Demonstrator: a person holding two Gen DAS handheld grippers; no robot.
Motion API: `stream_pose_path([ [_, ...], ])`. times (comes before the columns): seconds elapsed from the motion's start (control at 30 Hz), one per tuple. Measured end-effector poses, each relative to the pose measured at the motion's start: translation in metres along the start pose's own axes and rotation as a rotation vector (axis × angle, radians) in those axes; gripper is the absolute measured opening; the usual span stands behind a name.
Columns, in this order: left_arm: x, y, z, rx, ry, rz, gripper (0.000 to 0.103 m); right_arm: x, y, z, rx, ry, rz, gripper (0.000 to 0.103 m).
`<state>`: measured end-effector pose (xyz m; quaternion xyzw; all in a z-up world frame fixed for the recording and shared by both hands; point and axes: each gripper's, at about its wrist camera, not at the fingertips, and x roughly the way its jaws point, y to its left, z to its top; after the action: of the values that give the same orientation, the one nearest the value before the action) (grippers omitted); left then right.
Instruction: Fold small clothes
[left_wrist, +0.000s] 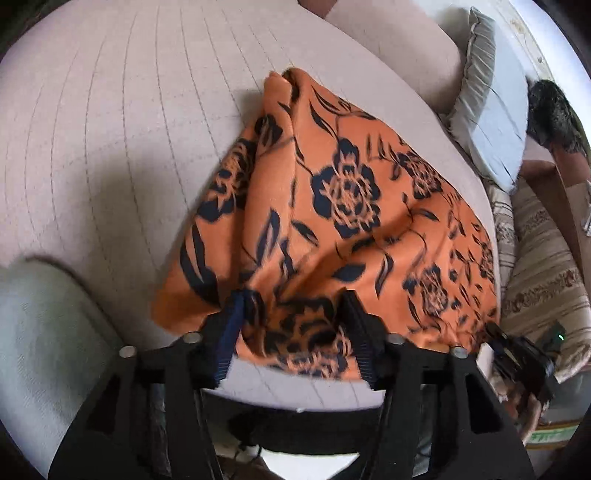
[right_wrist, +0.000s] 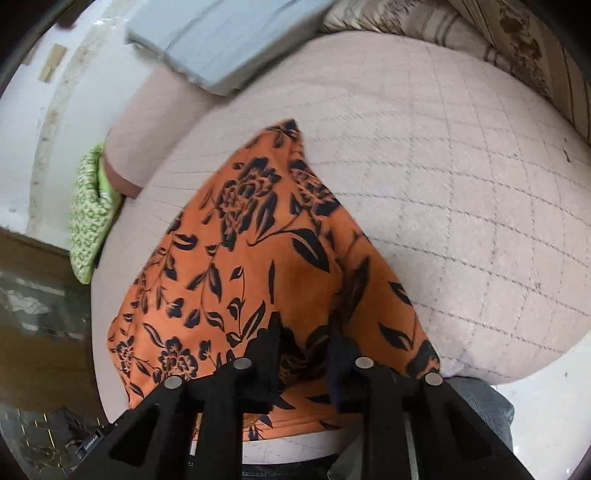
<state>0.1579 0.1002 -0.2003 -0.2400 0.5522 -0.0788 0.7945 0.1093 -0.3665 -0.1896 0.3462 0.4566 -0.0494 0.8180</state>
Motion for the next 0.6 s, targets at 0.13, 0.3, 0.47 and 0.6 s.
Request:
stream_pose_path([
  [0.13, -0.007, 0.000, 0.002, 0.024, -0.027, -0.021, 0.014, -0.014, 0.007, -0.003, -0.061, -0.009, 0.008, 0.013],
  [0.3, -0.046, 0.001, 0.001, 0.071, -0.250, 0.123, 0.004, -0.041, 0.023, -0.020, -0.145, -0.051, -0.046, 0.012],
  [0.47, -0.004, 0.038, 0.004, -0.012, -0.045, 0.088, 0.004, -0.006, -0.003, -0.032, -0.109, 0.021, -0.138, 0.012],
  [0.6, -0.013, 0.045, -0.008, -0.011, -0.087, 0.060, 0.004, -0.012, 0.009, -0.041, -0.190, -0.001, -0.141, 0.012],
])
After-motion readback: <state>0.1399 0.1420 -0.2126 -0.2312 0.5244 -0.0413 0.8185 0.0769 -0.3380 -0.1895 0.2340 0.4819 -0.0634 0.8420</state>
